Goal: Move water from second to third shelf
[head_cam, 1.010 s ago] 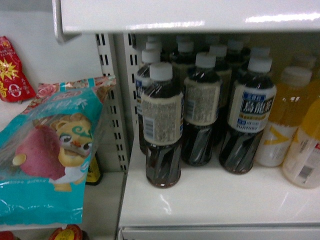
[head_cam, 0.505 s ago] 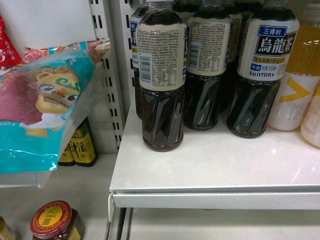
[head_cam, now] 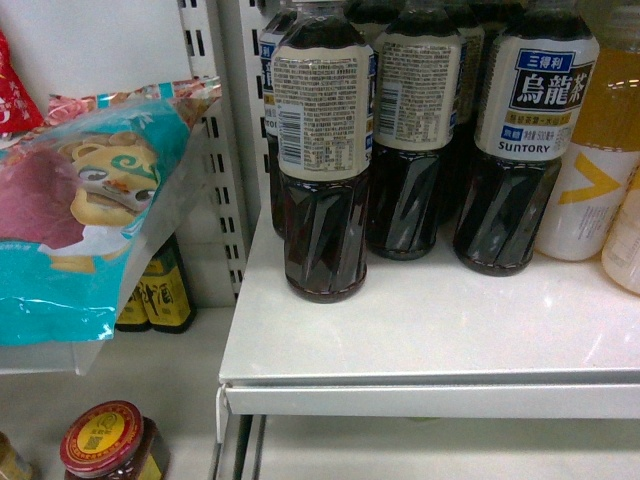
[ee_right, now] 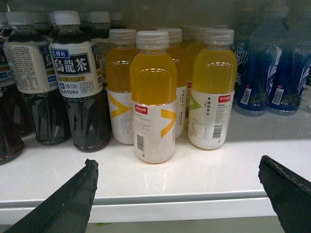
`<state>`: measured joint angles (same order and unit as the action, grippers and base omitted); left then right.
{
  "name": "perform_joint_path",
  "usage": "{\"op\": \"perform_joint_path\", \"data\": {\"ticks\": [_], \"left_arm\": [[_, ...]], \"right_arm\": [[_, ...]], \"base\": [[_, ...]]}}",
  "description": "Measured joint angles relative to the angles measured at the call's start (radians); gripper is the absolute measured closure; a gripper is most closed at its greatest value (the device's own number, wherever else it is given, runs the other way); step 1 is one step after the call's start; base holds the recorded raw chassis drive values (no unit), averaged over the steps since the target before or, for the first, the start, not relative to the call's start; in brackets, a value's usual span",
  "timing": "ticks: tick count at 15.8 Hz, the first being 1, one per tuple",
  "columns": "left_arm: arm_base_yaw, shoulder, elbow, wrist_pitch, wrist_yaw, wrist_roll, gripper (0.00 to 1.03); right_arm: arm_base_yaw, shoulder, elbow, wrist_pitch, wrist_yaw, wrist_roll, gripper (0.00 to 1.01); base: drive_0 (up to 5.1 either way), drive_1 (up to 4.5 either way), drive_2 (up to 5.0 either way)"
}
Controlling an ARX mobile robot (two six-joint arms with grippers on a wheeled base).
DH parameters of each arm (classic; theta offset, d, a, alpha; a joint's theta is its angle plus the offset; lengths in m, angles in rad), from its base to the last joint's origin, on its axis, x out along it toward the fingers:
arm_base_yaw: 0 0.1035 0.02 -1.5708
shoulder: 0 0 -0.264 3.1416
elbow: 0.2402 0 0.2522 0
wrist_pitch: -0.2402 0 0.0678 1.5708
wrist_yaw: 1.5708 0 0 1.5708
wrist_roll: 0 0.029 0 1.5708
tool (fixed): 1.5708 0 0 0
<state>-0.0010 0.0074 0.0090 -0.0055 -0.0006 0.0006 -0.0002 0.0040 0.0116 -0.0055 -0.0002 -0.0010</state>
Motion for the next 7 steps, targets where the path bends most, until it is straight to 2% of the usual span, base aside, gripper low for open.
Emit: {"op": "perform_joint_path", "data": {"ticks": [7], "left_arm": [[0.0, 0.0, 0.0, 0.0, 0.0, 0.0, 0.05]], "right_arm": [[0.0, 0.0, 0.0, 0.0, 0.0, 0.0, 0.03]], "base": [[0.0, 0.0, 0.0]]}}
